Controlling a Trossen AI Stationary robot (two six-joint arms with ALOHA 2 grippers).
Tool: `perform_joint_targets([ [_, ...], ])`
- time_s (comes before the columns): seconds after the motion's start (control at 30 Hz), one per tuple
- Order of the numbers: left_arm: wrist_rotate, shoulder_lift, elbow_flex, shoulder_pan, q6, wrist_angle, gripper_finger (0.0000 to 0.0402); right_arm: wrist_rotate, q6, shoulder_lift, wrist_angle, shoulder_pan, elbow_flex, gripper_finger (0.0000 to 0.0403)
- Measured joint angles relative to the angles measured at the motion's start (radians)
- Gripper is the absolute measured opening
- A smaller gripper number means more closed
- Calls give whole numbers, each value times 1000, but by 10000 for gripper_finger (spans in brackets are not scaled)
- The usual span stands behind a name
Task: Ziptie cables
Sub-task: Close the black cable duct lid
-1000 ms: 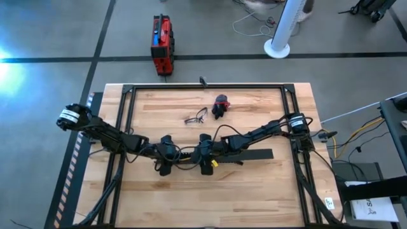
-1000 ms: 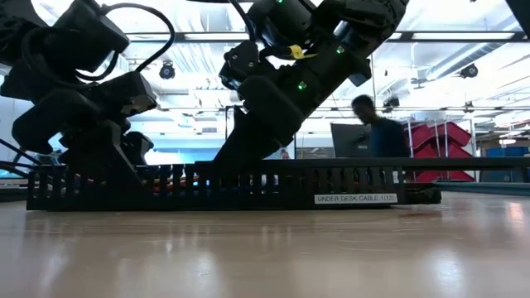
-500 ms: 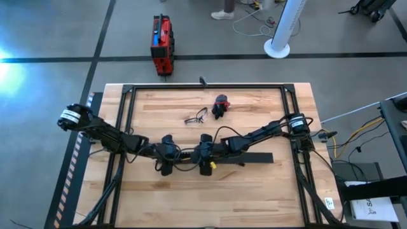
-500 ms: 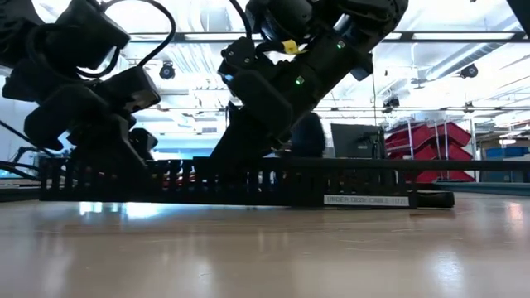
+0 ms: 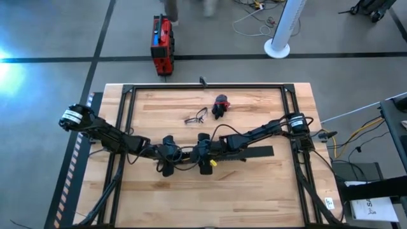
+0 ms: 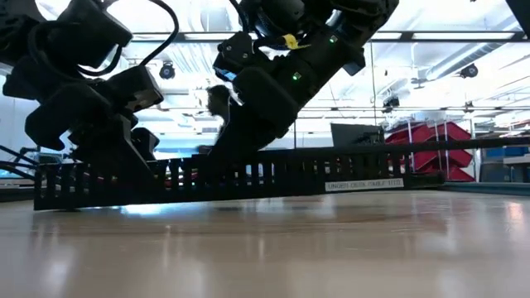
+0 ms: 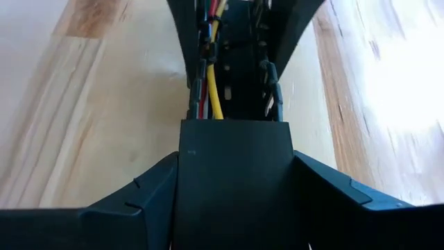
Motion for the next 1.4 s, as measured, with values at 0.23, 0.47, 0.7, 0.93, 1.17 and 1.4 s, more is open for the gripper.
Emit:
perform_joint_targets([
  [0.23, -17, -1, 0, -1, -1, 7, 208, -16, -20, 0, -32, 11, 12, 218],
  [0.47, -49, -1, 8, -3, 15, 56, 202, 106, 131, -2, -19, 4, 14, 220],
  [0.7, -35, -1, 8, -8, 20, 62, 184, 101, 75, -2, -11, -2, 14, 218],
  [0.93, -14, -1, 10, -10, 40, 99, 181, -7, -9, -2, 16, 0, 14, 221],
  [1.17, -12, -1, 46, -8, 95, 91, 175, 40, 8, -2, 43, 1, 13, 221],
  [1.4, -5, 0, 65, -8, 125, 68, 175, 2, 3, -2, 53, -11, 11, 218],
])
